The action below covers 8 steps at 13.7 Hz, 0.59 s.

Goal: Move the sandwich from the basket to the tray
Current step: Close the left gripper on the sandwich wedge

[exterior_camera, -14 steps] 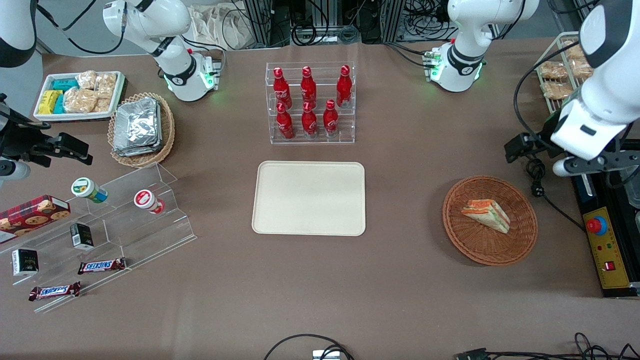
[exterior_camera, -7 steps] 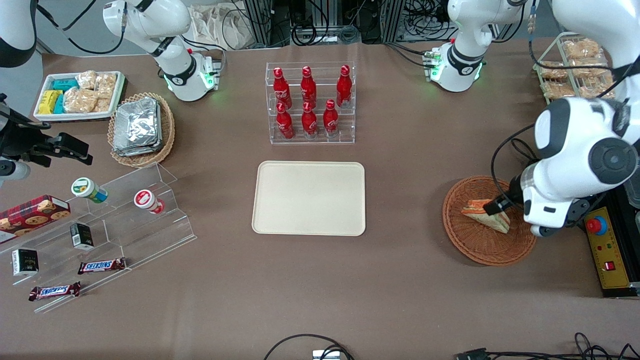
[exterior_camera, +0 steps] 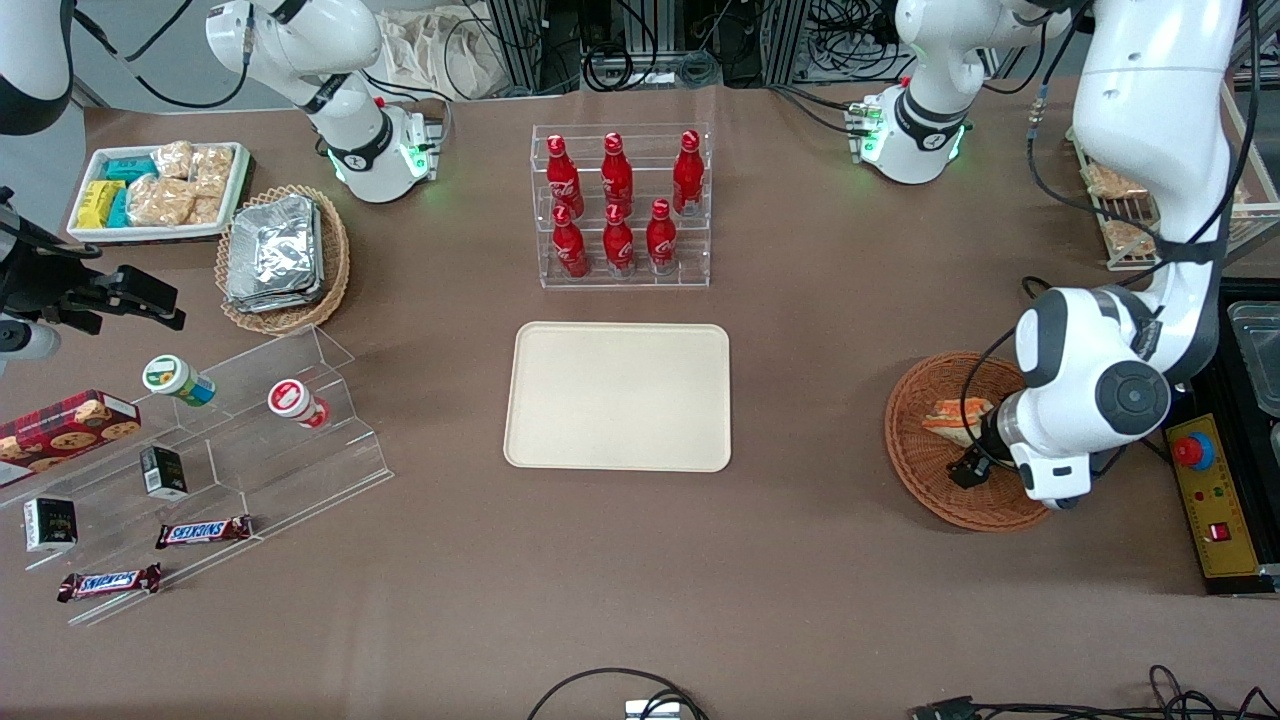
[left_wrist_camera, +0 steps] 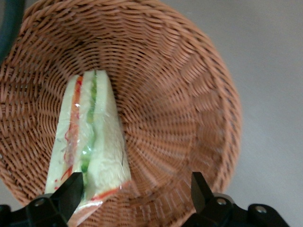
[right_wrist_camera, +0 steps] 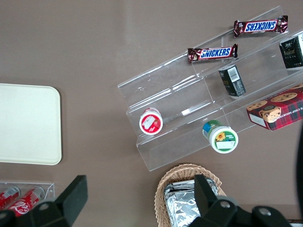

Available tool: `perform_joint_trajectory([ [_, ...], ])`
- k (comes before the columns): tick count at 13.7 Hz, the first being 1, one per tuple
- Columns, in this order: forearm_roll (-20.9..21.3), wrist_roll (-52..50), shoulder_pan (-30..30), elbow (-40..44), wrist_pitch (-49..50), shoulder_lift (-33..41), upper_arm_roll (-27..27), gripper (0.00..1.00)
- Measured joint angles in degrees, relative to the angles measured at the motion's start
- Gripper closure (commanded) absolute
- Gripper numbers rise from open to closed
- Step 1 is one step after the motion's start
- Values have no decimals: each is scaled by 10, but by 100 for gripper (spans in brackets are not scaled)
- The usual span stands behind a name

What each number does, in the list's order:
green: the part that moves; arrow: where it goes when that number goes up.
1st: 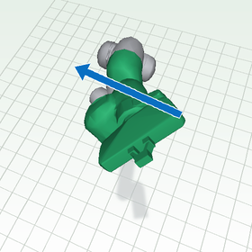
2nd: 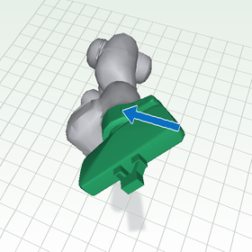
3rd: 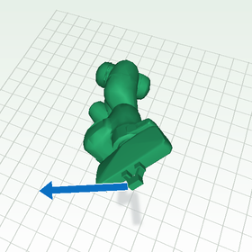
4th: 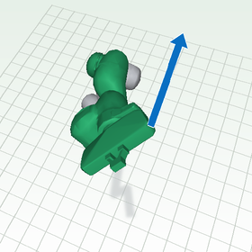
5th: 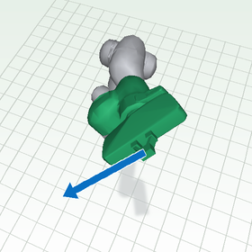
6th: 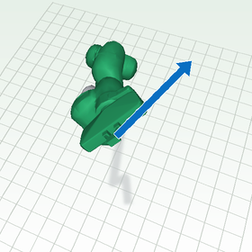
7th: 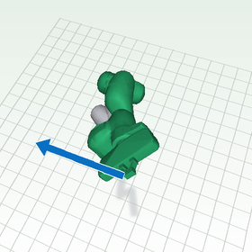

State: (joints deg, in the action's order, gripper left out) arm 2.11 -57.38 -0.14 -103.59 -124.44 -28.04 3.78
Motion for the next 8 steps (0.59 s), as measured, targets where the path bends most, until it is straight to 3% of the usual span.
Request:
perform_joint_trajectory([
  [6, 1, -28, 0, 2, 5, 11, -13, 0],
  [8, 1, -24, 0, 13, 50, 40, -12, 0],
])
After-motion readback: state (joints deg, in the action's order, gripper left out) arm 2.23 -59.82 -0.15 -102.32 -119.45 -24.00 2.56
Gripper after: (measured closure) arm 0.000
